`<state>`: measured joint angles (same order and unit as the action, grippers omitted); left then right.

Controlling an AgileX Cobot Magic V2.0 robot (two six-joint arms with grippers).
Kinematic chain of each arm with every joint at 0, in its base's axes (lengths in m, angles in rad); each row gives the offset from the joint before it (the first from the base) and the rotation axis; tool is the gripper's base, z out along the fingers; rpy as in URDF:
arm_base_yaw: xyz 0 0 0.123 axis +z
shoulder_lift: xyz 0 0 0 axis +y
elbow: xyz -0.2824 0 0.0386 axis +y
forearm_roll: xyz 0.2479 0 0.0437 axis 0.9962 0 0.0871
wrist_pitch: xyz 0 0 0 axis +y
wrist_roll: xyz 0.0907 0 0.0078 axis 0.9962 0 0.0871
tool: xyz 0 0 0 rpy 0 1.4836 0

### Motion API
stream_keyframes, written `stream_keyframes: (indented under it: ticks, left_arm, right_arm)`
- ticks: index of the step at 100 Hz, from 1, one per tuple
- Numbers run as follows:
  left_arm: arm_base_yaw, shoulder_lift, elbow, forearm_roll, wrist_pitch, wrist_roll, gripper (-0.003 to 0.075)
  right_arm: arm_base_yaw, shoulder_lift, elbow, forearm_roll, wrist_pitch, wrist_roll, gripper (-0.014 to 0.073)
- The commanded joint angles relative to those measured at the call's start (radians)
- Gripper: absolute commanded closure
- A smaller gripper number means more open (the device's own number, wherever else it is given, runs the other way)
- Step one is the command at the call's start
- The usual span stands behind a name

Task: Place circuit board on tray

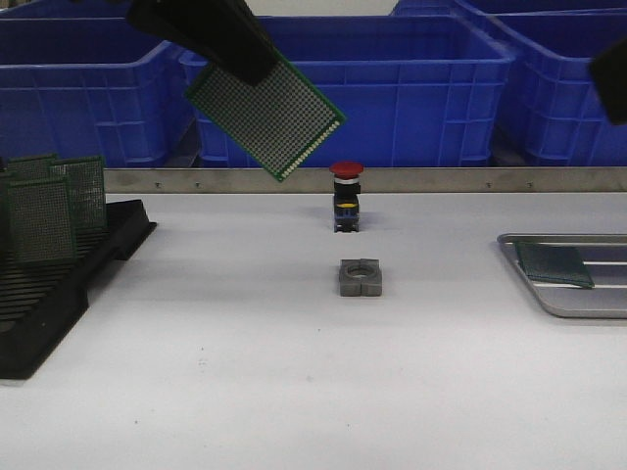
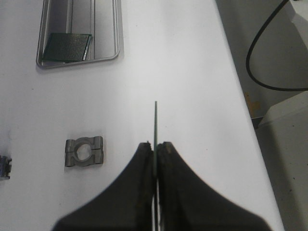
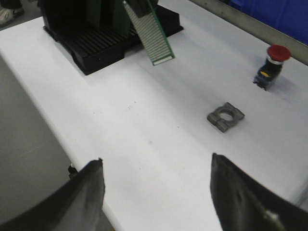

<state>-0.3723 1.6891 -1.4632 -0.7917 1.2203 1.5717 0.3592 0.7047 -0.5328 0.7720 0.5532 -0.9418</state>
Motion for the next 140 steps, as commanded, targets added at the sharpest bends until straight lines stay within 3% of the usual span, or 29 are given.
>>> stream_keyframes:
  ticks: [1, 30, 74, 88, 110, 127, 140]
  left_arm:
    - [-0.011, -0.051, -0.03, -0.084, 0.059, 0.016, 0.074]
    - [-0.011, -0.051, -0.03, -0.086, 0.059, 0.035, 0.074]
    - [-0.011, -0.051, -0.03, -0.086, 0.059, 0.035, 0.074]
    - [-0.011, -0.051, -0.03, -0.086, 0.059, 0.035, 0.074]
    - [-0.011, -0.051, -0.03, -0.094, 0.059, 0.035, 0.074]
    - [-0.011, -0.051, -0.03, -0.129, 0.059, 0.035, 0.0726]
    - [-0.011, -0.051, -0.036, -0.15, 0.051, 0.035, 0.0584]
  right_arm:
    - [0.026, 0.083, -0.075, 0.091, -0.047, -0.115, 0.0099]
    - [0.116, 0.354, -0.225, 0.155, -0.13, -0.408, 0.0099]
    - [0.17, 0.695, -0.476, 0.197, -0.129, -0.415, 0.0113]
    - [0.17, 0.747, -0.514, 0.235, -0.089, -0.414, 0.0289]
    - [0.17, 0.759, -0.518, 0.24, -0.079, -0.414, 0.0725]
    - [0.17, 0.759, -0.519, 0.24, -0.079, -0.413, 0.0708]
    - [0.17, 0.759, -0.519, 0.24, -0.075, -0.411, 0.0708]
